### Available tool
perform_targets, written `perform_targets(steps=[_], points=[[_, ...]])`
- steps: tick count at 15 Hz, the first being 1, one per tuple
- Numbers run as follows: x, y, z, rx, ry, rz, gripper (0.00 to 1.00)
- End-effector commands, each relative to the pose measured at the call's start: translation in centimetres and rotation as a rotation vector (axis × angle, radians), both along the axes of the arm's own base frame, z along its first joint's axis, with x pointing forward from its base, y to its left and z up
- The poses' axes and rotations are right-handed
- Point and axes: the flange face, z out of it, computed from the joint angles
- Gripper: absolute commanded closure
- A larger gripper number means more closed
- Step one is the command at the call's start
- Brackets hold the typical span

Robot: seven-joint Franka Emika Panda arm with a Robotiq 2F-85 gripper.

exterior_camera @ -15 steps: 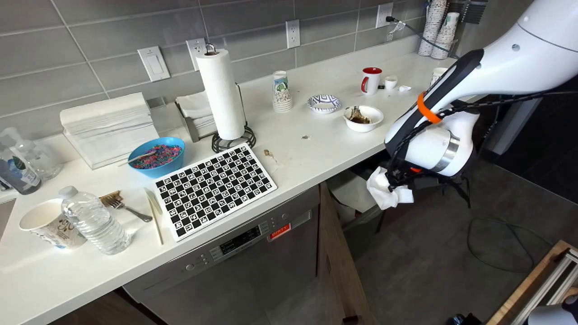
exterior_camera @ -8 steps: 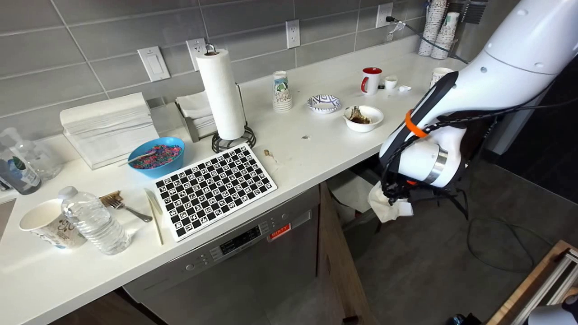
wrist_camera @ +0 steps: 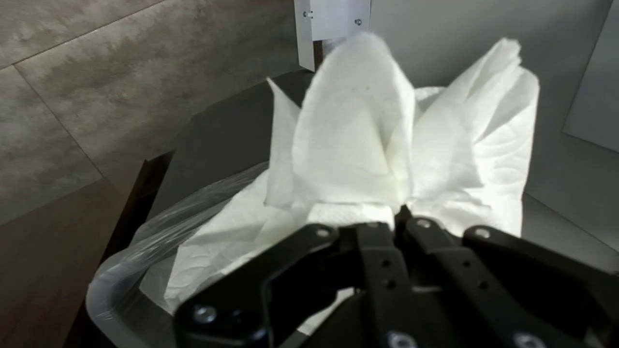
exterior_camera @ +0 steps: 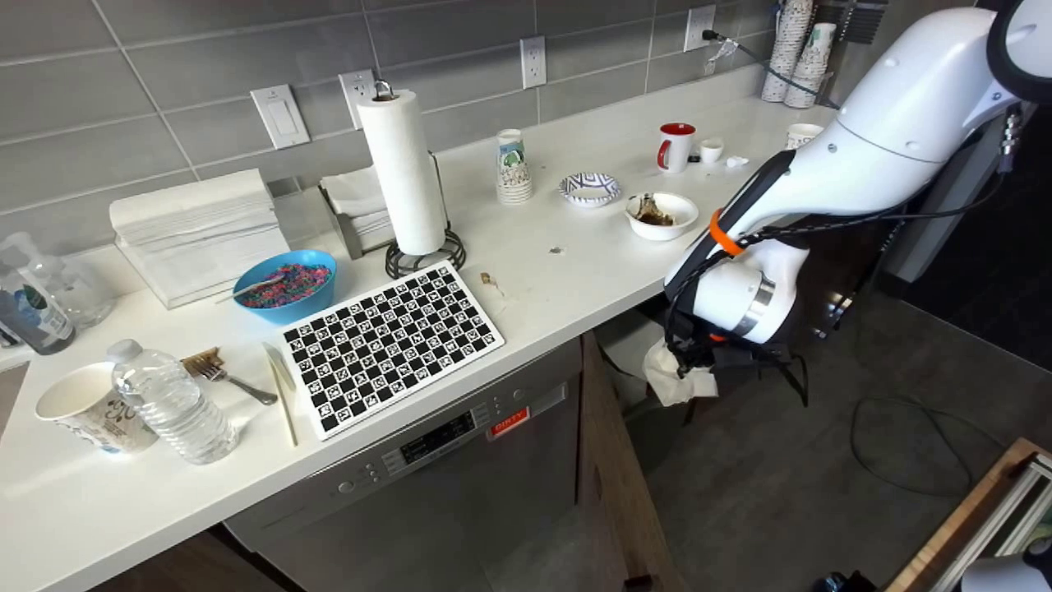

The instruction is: Put the paper towel into the bin

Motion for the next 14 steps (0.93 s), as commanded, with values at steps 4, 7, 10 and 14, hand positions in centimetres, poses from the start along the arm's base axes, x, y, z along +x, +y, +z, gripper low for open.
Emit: perform_targets(steps=[4,7,10,14], points=[[2.8,0.6,-3.6,0.036,-0.078,0.001,0.99],[3.7,1.1,-4.6,0.017,-0.126,-0.007,0.99],[4.2,1.4,-5.4,-0.005,-0.159,-0.019,0.99],[4.7,1.8,-6.5,-0.026,-0.199,-0.025,0.99]])
